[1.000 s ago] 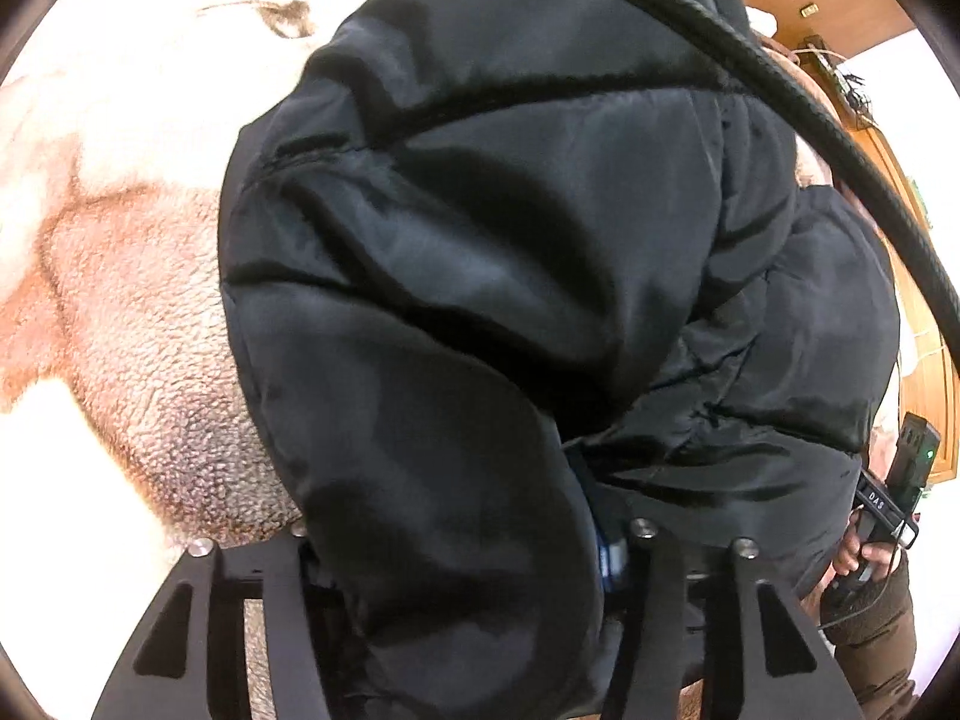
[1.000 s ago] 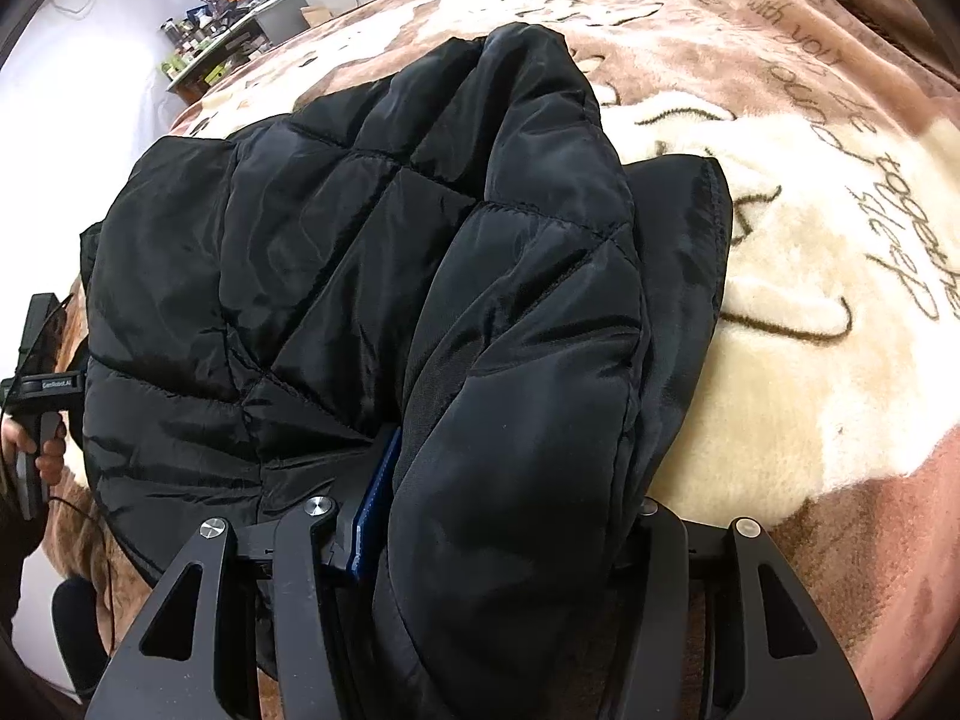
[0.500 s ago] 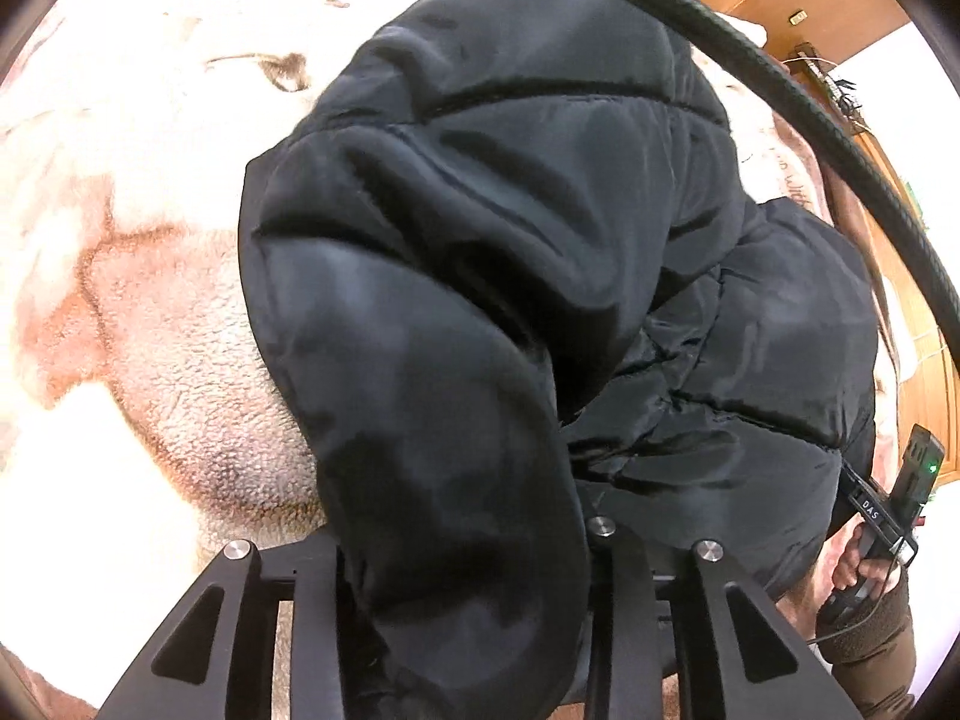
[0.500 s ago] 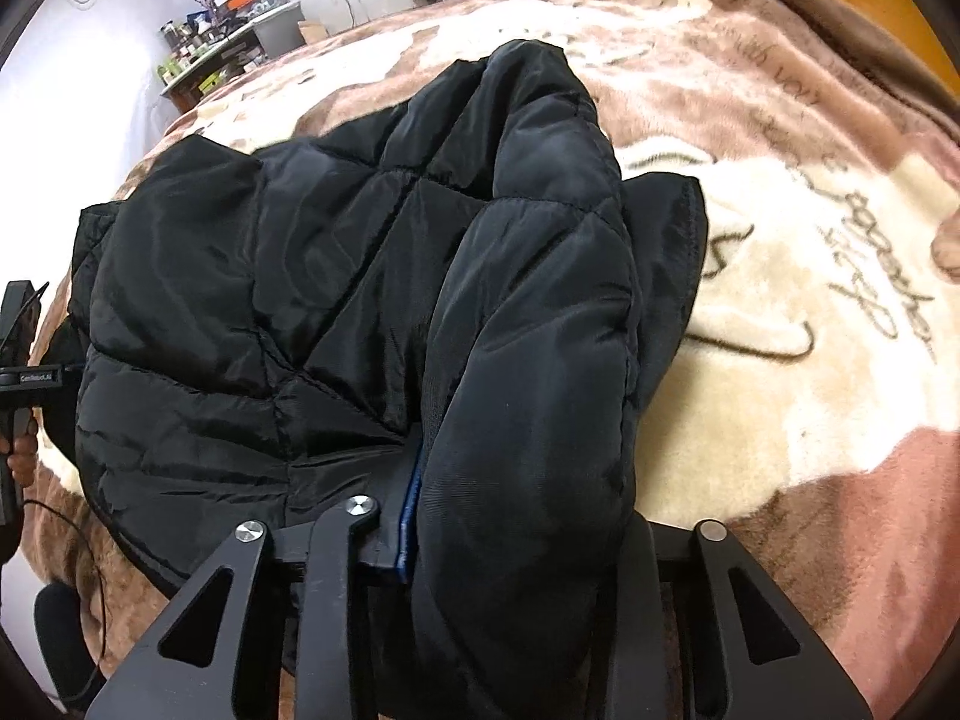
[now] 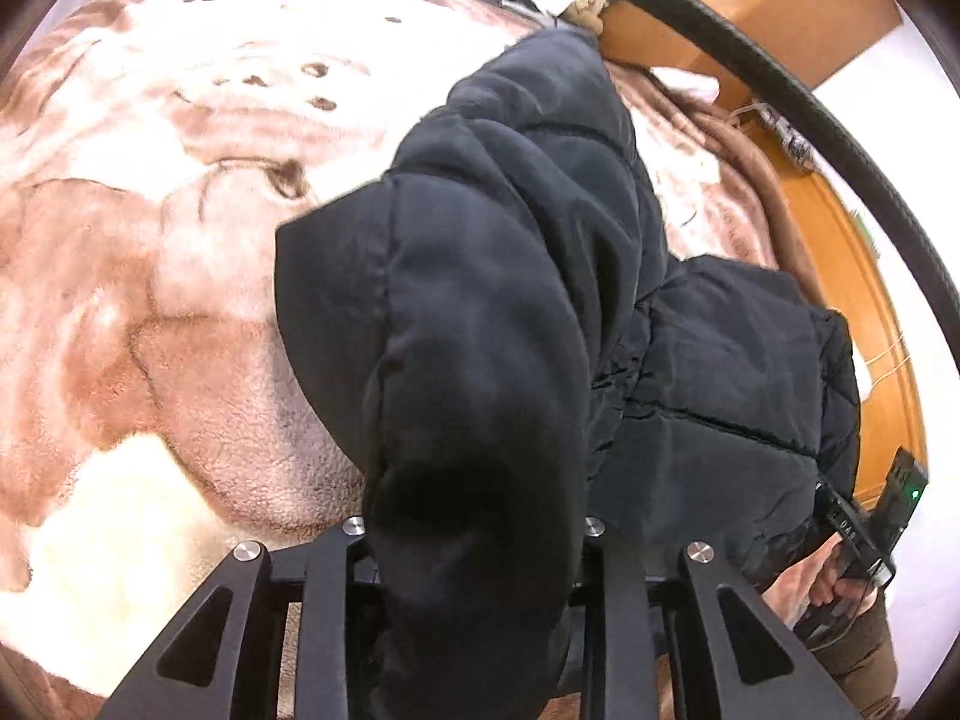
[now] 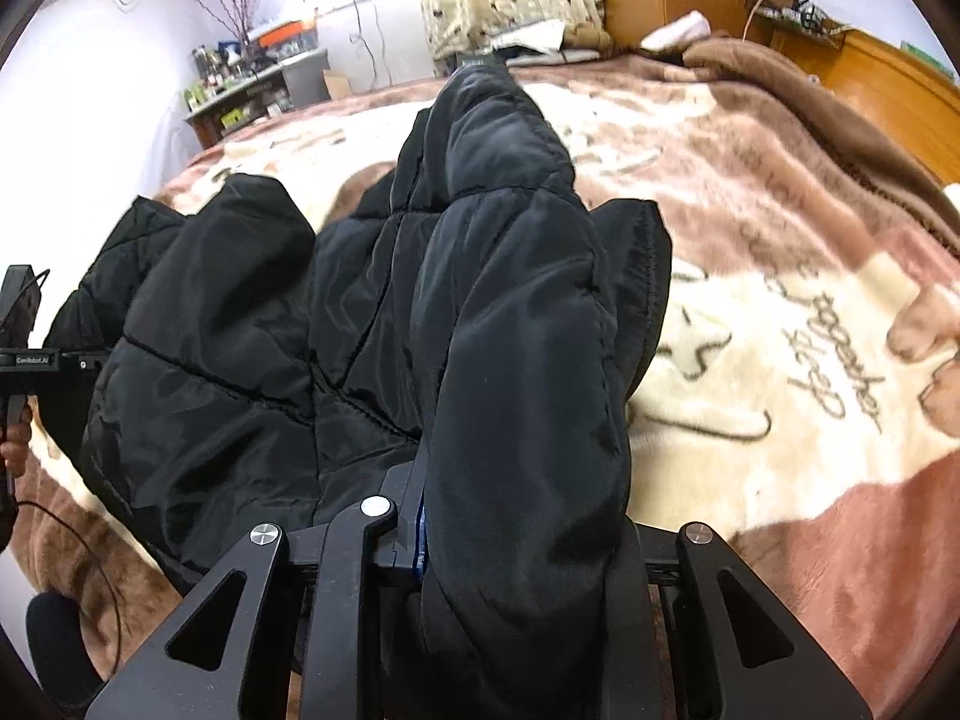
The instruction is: Fold large clothes
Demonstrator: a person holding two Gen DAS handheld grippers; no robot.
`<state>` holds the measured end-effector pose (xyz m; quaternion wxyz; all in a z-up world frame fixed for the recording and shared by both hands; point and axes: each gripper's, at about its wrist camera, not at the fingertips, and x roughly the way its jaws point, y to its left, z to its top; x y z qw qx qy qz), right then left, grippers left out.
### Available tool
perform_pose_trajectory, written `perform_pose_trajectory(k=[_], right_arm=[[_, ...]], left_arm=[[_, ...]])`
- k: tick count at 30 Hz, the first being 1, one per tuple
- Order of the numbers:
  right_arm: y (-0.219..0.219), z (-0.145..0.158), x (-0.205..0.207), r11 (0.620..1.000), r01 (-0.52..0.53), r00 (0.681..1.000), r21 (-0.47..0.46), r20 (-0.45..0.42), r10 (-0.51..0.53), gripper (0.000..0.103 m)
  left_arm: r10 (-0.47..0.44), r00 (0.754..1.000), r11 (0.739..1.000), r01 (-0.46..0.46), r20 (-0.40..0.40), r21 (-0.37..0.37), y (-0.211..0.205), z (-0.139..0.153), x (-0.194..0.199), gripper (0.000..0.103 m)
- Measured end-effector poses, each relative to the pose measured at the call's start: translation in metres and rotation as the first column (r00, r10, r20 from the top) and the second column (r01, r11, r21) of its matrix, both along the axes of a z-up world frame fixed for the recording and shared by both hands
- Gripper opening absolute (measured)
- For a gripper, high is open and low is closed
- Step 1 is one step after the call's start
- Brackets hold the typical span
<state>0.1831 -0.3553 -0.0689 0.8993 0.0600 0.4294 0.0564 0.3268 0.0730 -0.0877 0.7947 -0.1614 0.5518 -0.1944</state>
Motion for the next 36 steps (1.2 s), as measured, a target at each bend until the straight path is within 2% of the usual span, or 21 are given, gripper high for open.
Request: perform_pose_trajectory(k=[3, 9, 17, 18, 25, 30, 34, 36], right_arm=[[0.018, 0.014, 0.001, 1.0, -0.016, 0.999, -0.004, 0.036, 0.016, 0.024], [0.056, 0.035, 0.009, 0.998, -0.064, 0.993, 0.003, 0.1, 0.063, 0.024], [0.107, 0.046, 0.019, 0.99, -0.136, 0.981, 0.049, 0.148, 0.127, 0.024], [0.112, 0.045, 0.02, 0.989, -0.143, 0.98, 0.049, 0.149, 0.134, 0.024], [0.156, 0.025, 0.038, 0.974, -0.214, 0.97, 0.069, 0.132, 0.203, 0.024], [0.175, 0.001, 0.05, 0.97, -0.235, 0.968, 0.056, 0.106, 0.229, 0.024], [0.168, -0.019, 0.055, 0.98, -0.192, 0.98, 0.058, 0.061, 0.188, 0.024], [0.168, -0.026, 0.056, 0.981, -0.186, 0.982, 0.047, 0.042, 0.184, 0.024]], left_arm=[[0.018, 1.0, 0.999, -0.017, 0.026, -0.032, 0.027, 0.003, -0.008, 0.028], [0.069, 0.993, 0.996, -0.063, 0.099, -0.055, 0.047, 0.035, -0.015, 0.027], [0.149, 0.975, 0.989, -0.144, 0.168, -0.045, 0.112, 0.049, -0.029, 0.027], [0.161, 0.972, 0.987, -0.156, 0.172, -0.039, 0.117, 0.05, -0.045, 0.027], [0.242, 0.958, 0.97, -0.245, 0.152, 0.002, 0.177, 0.039, -0.062, 0.027], [0.287, 0.95, 0.957, -0.291, 0.122, 0.017, 0.189, 0.023, -0.063, 0.027], [0.277, 0.955, 0.956, -0.285, 0.104, 0.067, 0.194, 0.0, -0.067, 0.028], [0.285, 0.954, 0.954, -0.292, 0.093, 0.069, 0.194, -0.009, -0.068, 0.03]])
